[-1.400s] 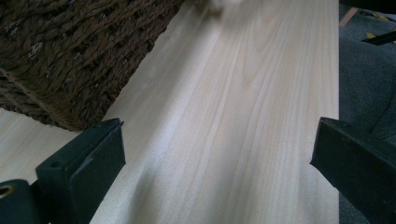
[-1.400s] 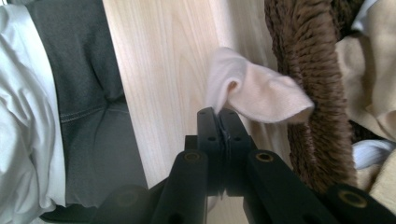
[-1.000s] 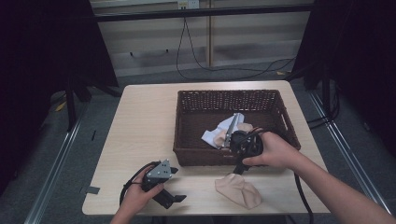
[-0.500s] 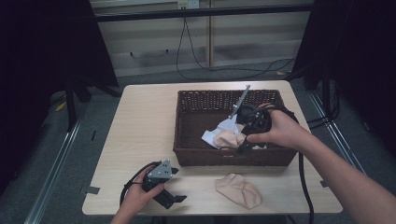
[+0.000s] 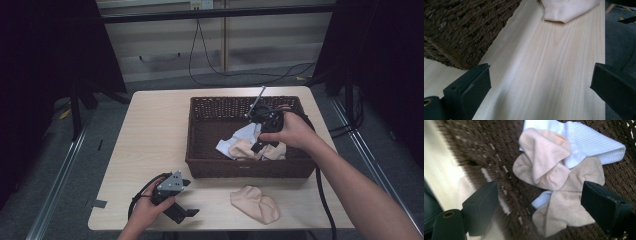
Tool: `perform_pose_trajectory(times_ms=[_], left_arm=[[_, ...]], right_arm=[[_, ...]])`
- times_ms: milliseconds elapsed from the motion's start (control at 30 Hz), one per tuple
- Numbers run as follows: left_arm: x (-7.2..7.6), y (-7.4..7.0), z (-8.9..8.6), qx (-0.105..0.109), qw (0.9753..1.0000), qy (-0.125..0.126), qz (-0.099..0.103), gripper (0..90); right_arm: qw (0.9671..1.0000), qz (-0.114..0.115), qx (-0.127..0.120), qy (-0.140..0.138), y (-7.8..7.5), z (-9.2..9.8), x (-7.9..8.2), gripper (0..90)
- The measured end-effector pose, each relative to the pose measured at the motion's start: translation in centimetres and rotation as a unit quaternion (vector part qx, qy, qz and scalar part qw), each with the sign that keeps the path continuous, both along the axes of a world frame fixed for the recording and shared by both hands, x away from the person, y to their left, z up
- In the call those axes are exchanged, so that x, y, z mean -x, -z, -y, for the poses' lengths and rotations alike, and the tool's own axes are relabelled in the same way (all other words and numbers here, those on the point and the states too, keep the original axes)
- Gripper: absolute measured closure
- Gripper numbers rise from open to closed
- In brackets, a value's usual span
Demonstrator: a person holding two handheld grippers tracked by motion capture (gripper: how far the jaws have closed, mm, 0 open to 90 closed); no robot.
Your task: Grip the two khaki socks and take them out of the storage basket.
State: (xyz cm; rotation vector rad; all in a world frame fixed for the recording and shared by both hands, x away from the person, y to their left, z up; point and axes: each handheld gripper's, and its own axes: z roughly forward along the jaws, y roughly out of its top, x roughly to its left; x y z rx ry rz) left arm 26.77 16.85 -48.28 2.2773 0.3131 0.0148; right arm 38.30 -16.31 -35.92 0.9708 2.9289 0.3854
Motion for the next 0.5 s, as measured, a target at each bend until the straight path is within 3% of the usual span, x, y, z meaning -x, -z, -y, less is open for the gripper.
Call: perform_pose_trajectory(times_ms=[100,500], left_arm=[[0.0,0.0,0.0,0.000,1.0000,0.001,0.001,2.4],[0.0,0.0,0.0,-0.006,1.0000,0.002,0.001,2.4]], right_arm=[[0.9999,-0.009,0.006,0.007,1.2,-0.1,-0.5,17.6],[0.9995,-0.010,0.017,0.025,4.5,-1.0,-2.3,19.4]])
